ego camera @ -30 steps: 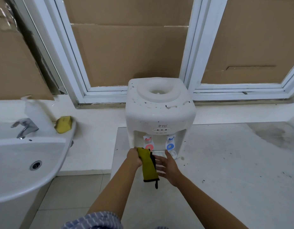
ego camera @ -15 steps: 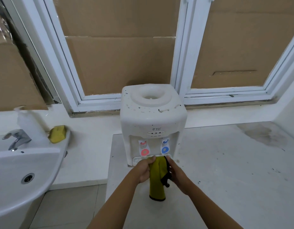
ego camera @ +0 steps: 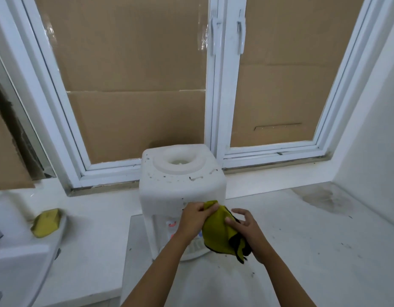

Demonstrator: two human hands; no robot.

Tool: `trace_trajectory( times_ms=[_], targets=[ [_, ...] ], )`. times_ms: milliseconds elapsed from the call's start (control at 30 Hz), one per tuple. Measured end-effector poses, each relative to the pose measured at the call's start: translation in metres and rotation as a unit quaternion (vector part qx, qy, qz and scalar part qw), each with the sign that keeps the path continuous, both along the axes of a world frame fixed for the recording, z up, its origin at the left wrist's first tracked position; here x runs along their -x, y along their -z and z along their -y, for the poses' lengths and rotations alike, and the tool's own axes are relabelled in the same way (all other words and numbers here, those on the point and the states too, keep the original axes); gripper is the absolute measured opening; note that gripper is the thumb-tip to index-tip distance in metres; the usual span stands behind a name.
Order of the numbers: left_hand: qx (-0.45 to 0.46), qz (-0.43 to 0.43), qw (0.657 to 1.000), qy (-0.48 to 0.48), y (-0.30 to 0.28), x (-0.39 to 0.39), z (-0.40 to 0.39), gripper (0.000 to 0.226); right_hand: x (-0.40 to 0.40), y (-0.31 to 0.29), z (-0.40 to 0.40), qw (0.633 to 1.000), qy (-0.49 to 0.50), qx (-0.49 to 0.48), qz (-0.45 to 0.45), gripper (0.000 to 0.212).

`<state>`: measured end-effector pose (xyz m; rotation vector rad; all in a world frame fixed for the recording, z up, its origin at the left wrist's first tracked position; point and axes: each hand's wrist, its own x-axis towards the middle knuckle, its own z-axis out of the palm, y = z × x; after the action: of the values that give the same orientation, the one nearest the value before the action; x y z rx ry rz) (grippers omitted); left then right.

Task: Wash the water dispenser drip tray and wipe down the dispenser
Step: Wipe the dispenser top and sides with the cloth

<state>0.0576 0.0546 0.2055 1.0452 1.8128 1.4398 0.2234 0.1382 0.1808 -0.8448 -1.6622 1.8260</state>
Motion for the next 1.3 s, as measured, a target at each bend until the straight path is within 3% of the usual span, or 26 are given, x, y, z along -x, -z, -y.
trace_trajectory(
  times_ms=[67, 233, 467, 600, 667, 733, 800, 867, 1033, 1200, 1300],
  targets=[
    [-0.036, 0.000, 0.999, -0.017, -0.014, -0.001, -0.004, 0.060, -0.002, -0.010, -0.004, 0.999, 0.004, -0.014, -0.034, 0.064],
    [-0.086, 0.052, 0.995, 0.006, -0.045, -0.005, -0.007, 0.032, 0.000, -0.037, -0.004, 0.991, -0.022, -0.119, -0.048, 0.027],
    [-0.084, 0.096, 0.991, 0.052, -0.066, 0.008, -0.004, 0.028, 0.011, -0.066, -0.021, 0.979, 0.053, -0.189, -0.057, 0.032],
    [-0.069, 0.126, 0.983, 0.110, -0.075, 0.016, -0.002, 0.039, 0.021, -0.088, -0.022, 0.973, 0.040, -0.214, -0.072, 0.020],
    [-0.067, 0.162, 0.976, 0.129, -0.077, 0.016, -0.004, 0.048, 0.027, -0.092, -0.022, 0.974, 0.051, -0.210, -0.069, 0.029],
    [-0.071, 0.202, 0.969, 0.124, -0.080, 0.013, -0.005, 0.052, 0.032, -0.095, -0.019, 0.984, 0.034, -0.159, -0.067, 0.046],
    [-0.073, 0.215, 0.969, 0.097, -0.082, 0.010, -0.007, 0.050, 0.034, -0.093, -0.013, 0.995, -0.019, -0.011, -0.102, 0.056],
    [-0.072, 0.192, 0.977, 0.064, -0.084, 0.009, -0.008, 0.048, 0.029, -0.089, -0.006, 0.978, -0.093, 0.129, -0.138, 0.069],
    [-0.068, 0.073, 0.995, -0.011, -0.084, 0.016, -0.014, 0.035, 0.020, -0.086, 0.001, 0.969, -0.151, 0.172, -0.091, 0.103],
    [-0.053, 0.077, 0.995, -0.026, -0.084, 0.025, -0.024, 0.041, 0.023, -0.090, 0.002, 0.965, -0.098, 0.215, -0.115, 0.105],
    [-0.058, 0.069, 0.996, -0.009, -0.090, 0.025, -0.035, 0.043, 0.030, -0.097, 0.002, 0.955, -0.047, 0.233, -0.178, 0.078]
  ],
)
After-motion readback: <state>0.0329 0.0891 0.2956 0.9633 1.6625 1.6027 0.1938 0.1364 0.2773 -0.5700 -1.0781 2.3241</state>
